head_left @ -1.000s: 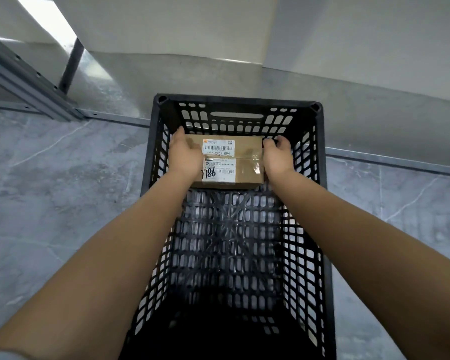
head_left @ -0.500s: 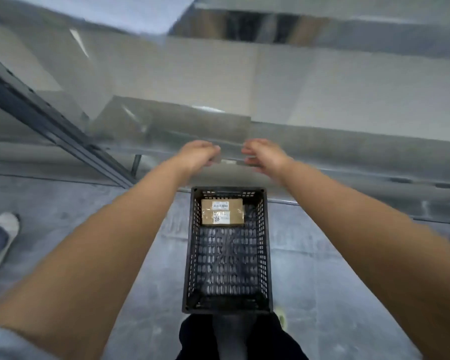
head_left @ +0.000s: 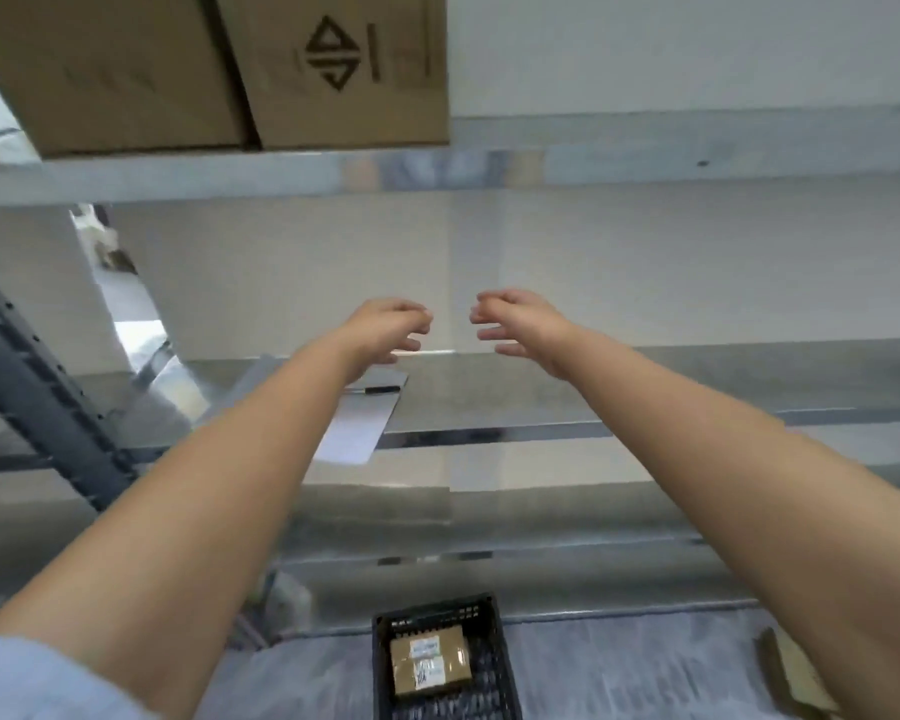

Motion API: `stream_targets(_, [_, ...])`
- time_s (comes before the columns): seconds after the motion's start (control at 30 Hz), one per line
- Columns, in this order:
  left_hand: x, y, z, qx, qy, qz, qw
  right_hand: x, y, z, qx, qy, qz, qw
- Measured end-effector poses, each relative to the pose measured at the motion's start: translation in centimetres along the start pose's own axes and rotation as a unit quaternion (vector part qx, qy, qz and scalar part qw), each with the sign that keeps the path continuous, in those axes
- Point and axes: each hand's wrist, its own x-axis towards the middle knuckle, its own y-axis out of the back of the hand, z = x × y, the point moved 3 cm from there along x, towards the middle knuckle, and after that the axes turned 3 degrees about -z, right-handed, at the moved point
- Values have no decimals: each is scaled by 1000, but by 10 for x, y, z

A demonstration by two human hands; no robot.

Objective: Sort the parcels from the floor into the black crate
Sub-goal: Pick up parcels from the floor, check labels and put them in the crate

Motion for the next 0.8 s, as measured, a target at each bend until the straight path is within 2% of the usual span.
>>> stream_targets(0.17, [-25,14,67,17,-93,-9,995,-47,27,-69,-3,61,71,996])
stream_targets(0.3, [-36,17,99,19,-154,-20,988,-84,45,-94,2,84,134,987])
stream_targets(0.47, [-45,-14,128,5,-198,-74,977,-145,82,-82,-14,53,216,975])
stream_targets(0.8, [-90,-152,192,10,-262,-193,945,-307,203,-37,-36,2,361,932])
